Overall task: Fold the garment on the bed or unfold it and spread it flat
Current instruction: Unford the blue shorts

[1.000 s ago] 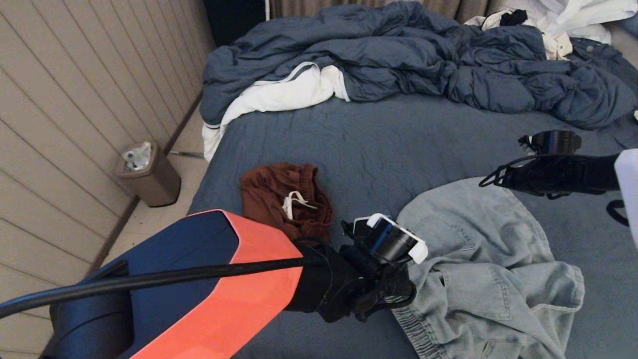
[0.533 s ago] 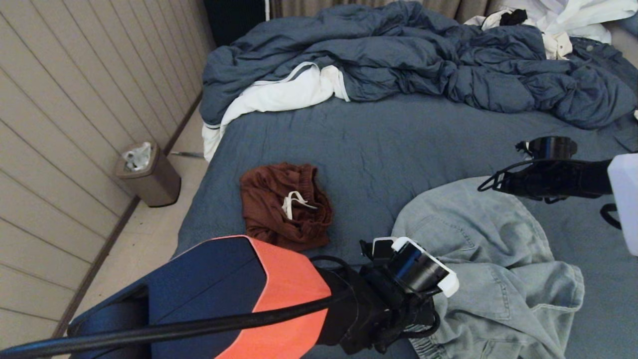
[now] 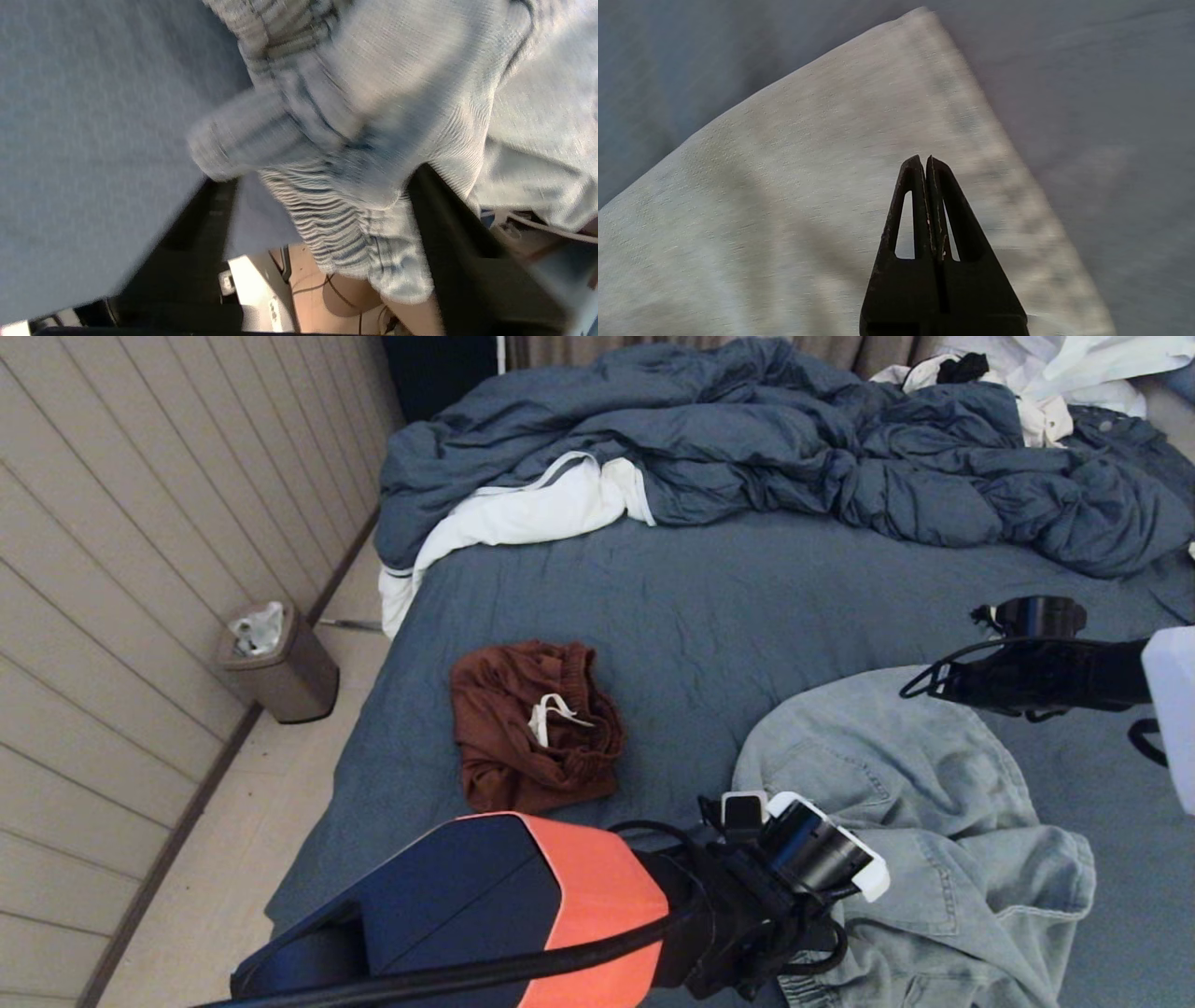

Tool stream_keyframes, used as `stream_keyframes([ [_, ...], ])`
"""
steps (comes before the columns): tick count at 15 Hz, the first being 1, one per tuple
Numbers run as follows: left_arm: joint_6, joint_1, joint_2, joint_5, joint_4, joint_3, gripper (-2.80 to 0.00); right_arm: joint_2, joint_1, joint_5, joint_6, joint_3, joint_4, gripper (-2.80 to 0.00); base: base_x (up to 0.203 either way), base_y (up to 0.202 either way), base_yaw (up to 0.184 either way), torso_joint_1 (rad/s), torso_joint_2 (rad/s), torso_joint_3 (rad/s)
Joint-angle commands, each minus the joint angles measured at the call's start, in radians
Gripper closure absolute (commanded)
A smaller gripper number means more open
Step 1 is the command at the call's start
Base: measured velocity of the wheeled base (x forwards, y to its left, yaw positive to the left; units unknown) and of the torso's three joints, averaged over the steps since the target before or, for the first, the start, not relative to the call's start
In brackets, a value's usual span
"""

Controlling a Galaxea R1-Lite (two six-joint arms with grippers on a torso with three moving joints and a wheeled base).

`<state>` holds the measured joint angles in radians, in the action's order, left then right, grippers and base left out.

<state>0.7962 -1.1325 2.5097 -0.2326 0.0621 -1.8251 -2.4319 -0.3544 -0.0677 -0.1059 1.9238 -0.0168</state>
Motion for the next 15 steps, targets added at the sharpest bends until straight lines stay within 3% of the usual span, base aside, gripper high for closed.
stream_keyframes([
  [1, 0.005, 0.014, 0.032, -0.003, -0.002, -0.026, 0.0, 0.01, -0.003, -0.003, 0.003, 0.0, 0.0, 0.0, 0.0, 0.0, 0.0, 0.0, 0.0, 0.0],
  [7, -0.009, 0.085, -0.003, -0.069, -0.004, -0.02, 0.0, -0.022, 0.0, -0.003, 0.008, 0.026, 0.037, 0.0, 0.0, 0.0, 0.0, 0.0, 0.0, 0.0],
  [15, -0.057, 0.141, -0.194, -0.066, -0.001, 0.131, 0.0, -0.041, 0.002, -0.006, 0.008, 0.027, 0.078, 0.0, 0.0, 0.0, 0.0, 0.0, 0.0, 0.0],
])
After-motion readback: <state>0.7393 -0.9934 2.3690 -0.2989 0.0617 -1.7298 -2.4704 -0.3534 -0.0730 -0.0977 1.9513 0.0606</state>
